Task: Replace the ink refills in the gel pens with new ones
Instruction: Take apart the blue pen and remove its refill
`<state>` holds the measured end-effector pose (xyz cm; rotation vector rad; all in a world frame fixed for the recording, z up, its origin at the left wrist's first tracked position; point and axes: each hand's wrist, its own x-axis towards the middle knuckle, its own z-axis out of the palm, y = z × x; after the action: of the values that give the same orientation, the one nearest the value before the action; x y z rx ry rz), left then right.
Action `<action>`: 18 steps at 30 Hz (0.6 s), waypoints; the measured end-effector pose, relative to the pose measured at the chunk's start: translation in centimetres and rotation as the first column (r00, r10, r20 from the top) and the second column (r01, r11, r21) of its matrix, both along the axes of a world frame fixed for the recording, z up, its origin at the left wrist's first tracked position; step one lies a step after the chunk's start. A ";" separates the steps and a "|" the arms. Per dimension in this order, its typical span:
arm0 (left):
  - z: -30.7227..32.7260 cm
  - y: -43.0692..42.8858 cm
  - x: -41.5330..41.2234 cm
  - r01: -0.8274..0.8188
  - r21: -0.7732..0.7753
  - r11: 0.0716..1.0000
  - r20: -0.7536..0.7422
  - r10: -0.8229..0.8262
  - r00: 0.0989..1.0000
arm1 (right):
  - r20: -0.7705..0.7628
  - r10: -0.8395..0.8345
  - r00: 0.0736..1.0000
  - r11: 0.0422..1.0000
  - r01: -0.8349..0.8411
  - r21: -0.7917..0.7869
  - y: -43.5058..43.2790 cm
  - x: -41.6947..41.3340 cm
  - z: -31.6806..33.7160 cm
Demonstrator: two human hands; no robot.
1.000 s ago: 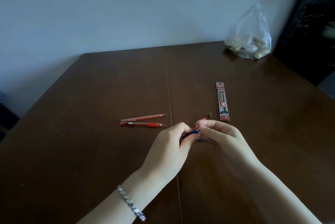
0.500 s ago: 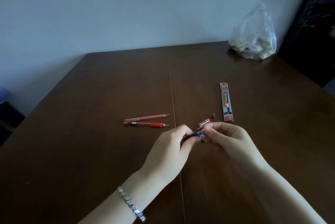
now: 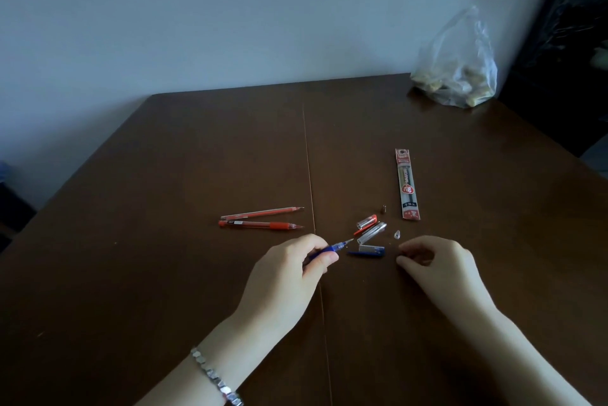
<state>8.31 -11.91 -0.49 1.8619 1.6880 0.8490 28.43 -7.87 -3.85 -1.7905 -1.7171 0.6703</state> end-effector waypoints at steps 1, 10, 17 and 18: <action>0.0 0.1 -0.1 -0.005 0.005 1.000 0.002 0.005 1.000 | 0.010 0.008 1.000 1.000 -0.008 -0.003 0.1 -0.1 0.0; 0.1 0.6 0.2 0.102 0.094 0.990 -0.014 -0.102 0.995 | -0.275 0.206 0.939 0.976 -0.179 0.121 -1.6 -2.2 4.1; -0.4 0.5 -1.0 0.217 0.220 0.951 -0.162 -0.183 0.970 | -0.233 0.340 0.911 0.939 -0.341 0.036 -0.9 -2.8 5.1; -0.5 0.6 -1.3 0.210 0.224 0.952 -0.169 -0.175 0.970 | -0.172 0.351 0.921 0.936 -0.351 0.030 -0.6 -2.5 5.2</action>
<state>6.96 -11.34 -0.97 2.2623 1.5075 0.8856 25.92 -8.51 1.38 -1.3857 -1.9316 0.9480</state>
